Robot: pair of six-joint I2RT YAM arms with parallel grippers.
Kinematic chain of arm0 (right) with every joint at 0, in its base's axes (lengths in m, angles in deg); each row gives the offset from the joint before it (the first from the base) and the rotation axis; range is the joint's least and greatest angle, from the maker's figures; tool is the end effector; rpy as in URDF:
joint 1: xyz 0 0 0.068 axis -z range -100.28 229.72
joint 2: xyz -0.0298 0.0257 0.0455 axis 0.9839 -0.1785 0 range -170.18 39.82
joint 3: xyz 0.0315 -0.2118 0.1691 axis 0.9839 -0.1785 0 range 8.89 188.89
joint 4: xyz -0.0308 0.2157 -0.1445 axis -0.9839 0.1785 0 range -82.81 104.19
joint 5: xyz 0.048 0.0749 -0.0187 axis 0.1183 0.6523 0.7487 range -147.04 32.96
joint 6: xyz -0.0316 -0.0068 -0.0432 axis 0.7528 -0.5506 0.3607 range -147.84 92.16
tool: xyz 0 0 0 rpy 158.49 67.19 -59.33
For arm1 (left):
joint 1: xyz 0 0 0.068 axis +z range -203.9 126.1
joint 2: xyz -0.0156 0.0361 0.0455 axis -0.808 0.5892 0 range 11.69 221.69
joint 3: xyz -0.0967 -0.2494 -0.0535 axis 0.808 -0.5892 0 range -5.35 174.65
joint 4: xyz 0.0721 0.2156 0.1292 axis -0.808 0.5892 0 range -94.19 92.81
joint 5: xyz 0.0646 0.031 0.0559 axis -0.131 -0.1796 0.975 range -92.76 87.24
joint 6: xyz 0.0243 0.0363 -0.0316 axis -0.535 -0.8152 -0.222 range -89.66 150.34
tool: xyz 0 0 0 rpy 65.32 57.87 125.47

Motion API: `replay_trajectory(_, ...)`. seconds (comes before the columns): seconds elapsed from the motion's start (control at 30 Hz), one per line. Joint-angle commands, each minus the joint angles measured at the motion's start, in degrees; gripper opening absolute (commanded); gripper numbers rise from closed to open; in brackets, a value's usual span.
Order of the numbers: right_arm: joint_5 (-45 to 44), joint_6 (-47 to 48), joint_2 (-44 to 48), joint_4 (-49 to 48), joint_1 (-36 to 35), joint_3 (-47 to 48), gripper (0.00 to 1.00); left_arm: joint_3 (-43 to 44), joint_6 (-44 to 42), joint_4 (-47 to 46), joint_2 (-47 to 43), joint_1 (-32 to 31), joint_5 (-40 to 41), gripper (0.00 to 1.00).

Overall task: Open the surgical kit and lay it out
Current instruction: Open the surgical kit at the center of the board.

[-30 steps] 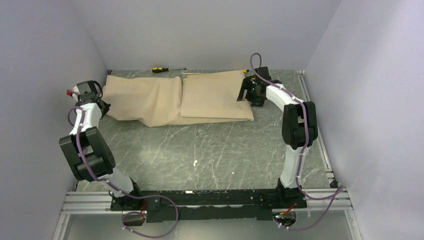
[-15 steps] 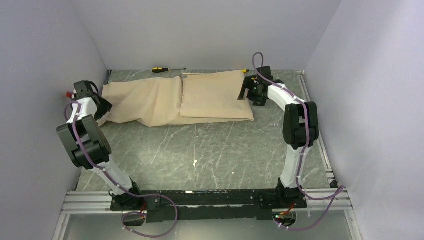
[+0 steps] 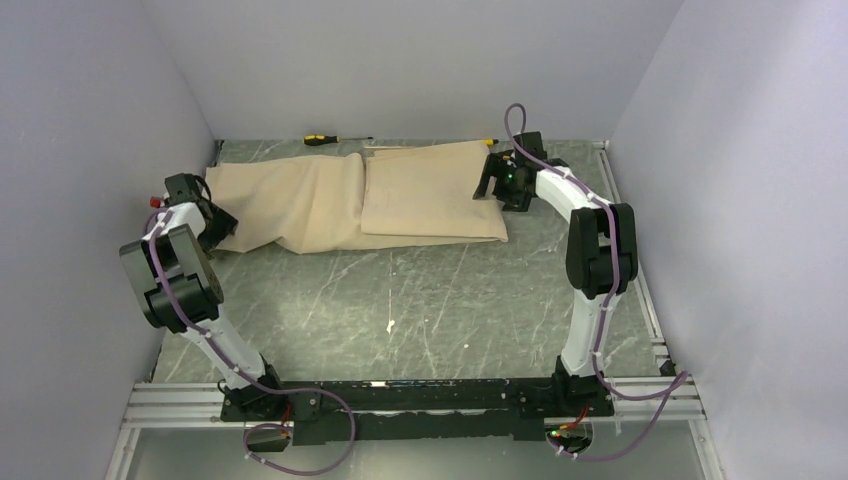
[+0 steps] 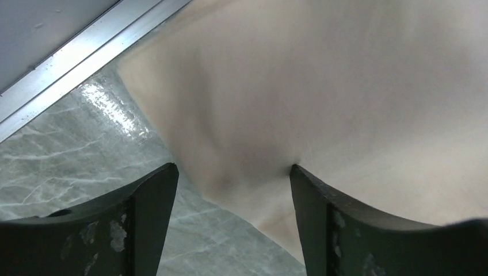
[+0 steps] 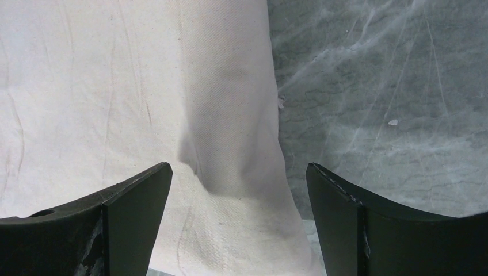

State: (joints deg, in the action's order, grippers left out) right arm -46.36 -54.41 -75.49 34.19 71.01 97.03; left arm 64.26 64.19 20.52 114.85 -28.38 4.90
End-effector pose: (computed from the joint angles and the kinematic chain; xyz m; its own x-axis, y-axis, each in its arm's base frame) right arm 0.4359 0.0735 0.2053 -0.8313 0.3173 -0.4564 0.1295 0.9090 0.3961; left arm 0.3363 0.1657 0.1922 -0.3644 -0.7857 -0.4999 -0.8347 0.5136 -0.1987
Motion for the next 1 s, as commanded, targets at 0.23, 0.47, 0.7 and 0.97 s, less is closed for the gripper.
replay_trajectory(0.23,-0.04,0.73,-1.08,1.85,0.18,5.12,0.89,4.0,-7.35,-6.01,4.79,0.05,18.36,0.5)
replay_trajectory(0.47,-0.7,0.28,-1.13,2.93,0.14,6.11,0.88,7.42,-12.41,-6.77,1.2,-2.67,13.64,0.59)
replay_trajectory(0.7,-2.04,-0.04,0.12,5.04,0.1,6.78,0.9,8.13,-12.23,-6.68,-4.69,-6.8,-7.45,0.75)
replay_trajectory(0.97,1.39,3.7,-0.57,4.02,0.1,5.63,0.89,7.65,-8.08,-5.64,0.63,-6.89,-20.19,0.76)
